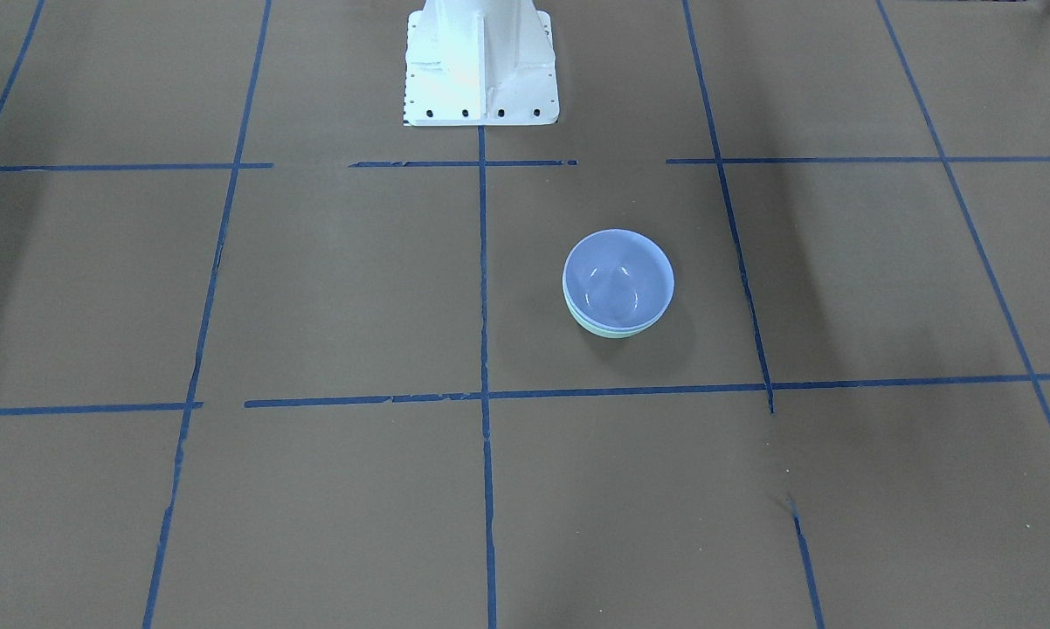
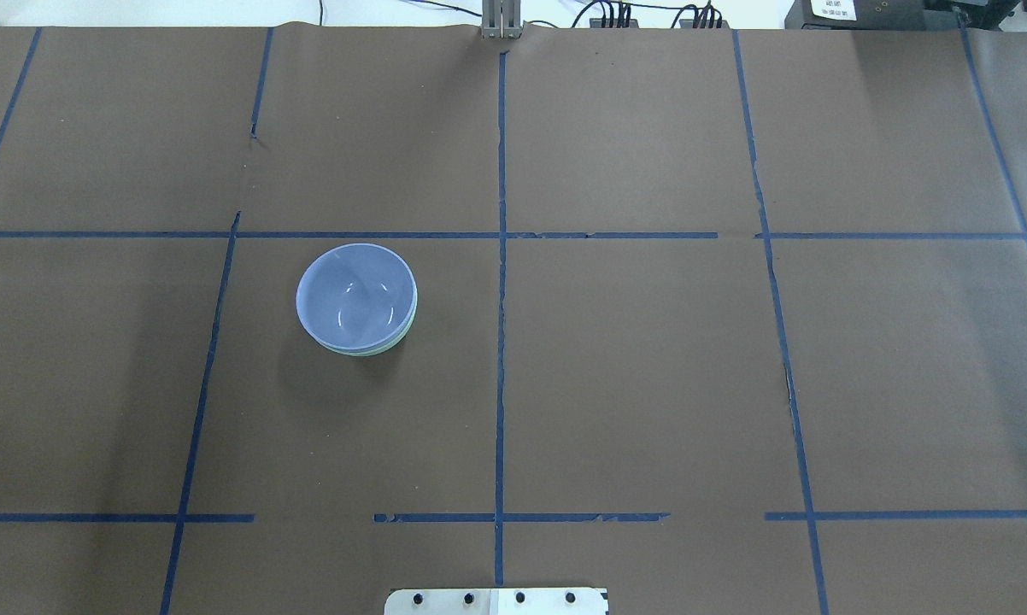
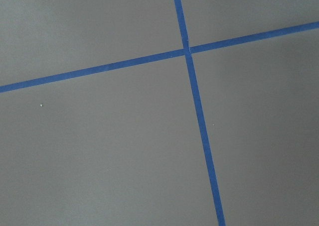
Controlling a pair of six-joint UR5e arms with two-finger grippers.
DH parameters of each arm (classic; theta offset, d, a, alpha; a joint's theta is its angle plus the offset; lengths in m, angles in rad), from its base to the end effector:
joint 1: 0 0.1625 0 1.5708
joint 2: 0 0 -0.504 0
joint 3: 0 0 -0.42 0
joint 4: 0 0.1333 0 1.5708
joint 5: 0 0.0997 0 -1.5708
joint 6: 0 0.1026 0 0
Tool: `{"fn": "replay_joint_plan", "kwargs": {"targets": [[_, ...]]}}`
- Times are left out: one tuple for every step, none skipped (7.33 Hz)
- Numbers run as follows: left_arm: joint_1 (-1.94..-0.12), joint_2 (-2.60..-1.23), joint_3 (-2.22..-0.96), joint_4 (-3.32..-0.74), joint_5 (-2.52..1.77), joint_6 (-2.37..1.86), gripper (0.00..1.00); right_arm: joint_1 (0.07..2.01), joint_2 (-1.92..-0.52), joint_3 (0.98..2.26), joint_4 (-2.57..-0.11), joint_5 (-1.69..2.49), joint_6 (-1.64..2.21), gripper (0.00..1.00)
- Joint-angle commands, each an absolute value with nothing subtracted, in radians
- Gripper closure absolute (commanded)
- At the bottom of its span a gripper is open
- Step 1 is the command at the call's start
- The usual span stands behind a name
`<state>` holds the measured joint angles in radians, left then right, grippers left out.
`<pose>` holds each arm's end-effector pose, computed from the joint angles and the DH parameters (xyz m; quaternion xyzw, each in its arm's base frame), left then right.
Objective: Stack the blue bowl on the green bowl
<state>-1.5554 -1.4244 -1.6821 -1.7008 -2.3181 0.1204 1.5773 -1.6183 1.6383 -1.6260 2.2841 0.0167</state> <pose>-0.0566 -0.4535 0.7413 0.0632 0.3618 0.0804 0.9266 0.0694 -0.4924 0.7386 -0.0183 -0.3490 0.0170 0.9368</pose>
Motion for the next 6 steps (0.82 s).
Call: {"fn": "replay_joint_plan", "kwargs": {"targets": [[-1.555,-1.424,-1.684,-1.701,-2.318,0.121,0.00,1.577,-1.617,1.638,-1.626,2.284,0.017,0.00],[-1.555,-1.424,-1.689,-1.700,-2.319,0.121,0.00,1.577,-1.618,1.638,-1.626,2.284,0.015,0.00],[-1.555,-1.424,-1.690,-1.700,-2.319,0.121,0.00,1.577,-1.617,1.638,-1.626,2.284,0.015,0.00],[-1.555,-1.424,-1.690,-1.700,-2.318,0.121,0.00,1.577,-1.618,1.638,-1.626,2.284,0.017,0.00],[-1.555,-1.424,-1.695,-1.700,-2.319,0.120,0.00,1.577,-1.618,1.638,-1.626,2.284,0.015,0.00],[-1.555,-1.424,-1.694,-1.700,-2.319,0.120,0.00,1.578,-1.618,1.638,-1.626,2.284,0.015,0.00]]}}
